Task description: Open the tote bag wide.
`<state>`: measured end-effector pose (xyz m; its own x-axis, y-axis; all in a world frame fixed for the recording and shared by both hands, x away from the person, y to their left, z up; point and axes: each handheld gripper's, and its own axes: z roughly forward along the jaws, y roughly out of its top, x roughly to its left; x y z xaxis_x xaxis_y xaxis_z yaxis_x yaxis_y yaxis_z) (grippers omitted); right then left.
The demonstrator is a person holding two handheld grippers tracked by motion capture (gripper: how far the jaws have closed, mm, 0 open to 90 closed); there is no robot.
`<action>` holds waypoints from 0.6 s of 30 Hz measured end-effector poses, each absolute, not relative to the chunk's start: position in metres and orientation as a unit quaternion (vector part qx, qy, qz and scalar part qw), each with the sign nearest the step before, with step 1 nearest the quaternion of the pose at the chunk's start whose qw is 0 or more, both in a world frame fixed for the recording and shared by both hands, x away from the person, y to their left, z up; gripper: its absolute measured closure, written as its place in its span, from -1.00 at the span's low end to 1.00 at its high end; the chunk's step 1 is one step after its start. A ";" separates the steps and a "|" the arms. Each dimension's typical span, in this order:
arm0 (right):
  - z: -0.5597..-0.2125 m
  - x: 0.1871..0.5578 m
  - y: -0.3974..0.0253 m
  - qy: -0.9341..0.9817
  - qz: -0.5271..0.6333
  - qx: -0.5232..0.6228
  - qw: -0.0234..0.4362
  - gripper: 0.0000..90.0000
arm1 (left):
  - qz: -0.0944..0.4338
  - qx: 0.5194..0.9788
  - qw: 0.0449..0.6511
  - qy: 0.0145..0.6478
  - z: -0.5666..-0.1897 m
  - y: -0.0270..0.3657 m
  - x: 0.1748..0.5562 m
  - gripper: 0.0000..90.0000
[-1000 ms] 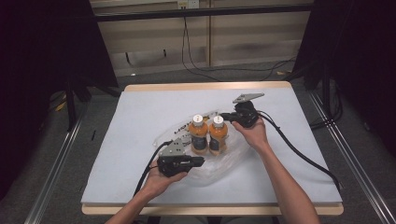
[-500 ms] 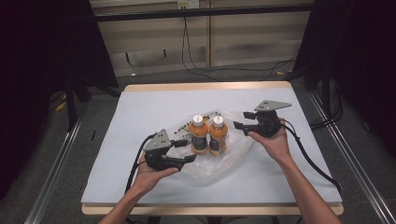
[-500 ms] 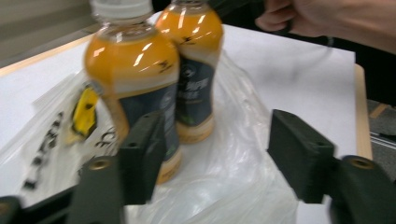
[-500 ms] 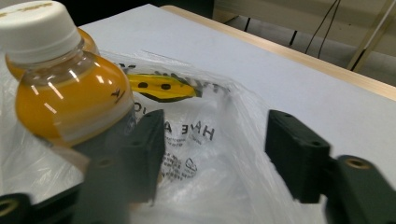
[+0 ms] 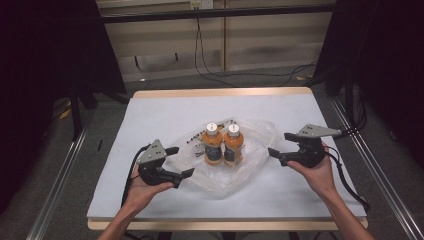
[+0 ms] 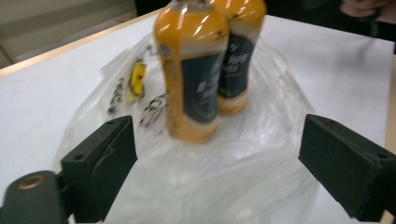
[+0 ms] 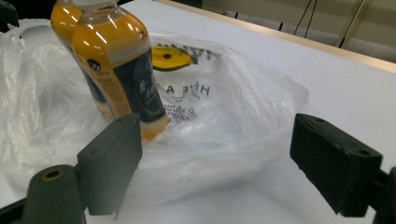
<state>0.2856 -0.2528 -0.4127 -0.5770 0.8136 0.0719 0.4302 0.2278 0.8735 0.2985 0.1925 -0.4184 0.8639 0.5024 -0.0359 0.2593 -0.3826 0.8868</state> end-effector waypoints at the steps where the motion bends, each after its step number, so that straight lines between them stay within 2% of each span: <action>1: -0.413 0.281 -0.257 0.754 0.467 0.414 0.207 -0.63 | 0.122 0.820 0.505 0.238 -0.419 0.196 0.298 -0.77; 10: -0.419 0.247 -0.280 0.739 0.458 0.444 0.214 -0.67 | 0.136 0.823 0.480 0.272 -0.429 0.226 0.289 -0.84; 18: -0.429 0.214 -0.302 0.715 0.459 0.475 0.229 -0.67 | 0.144 0.805 0.479 0.318 -0.440 0.257 0.276 -0.90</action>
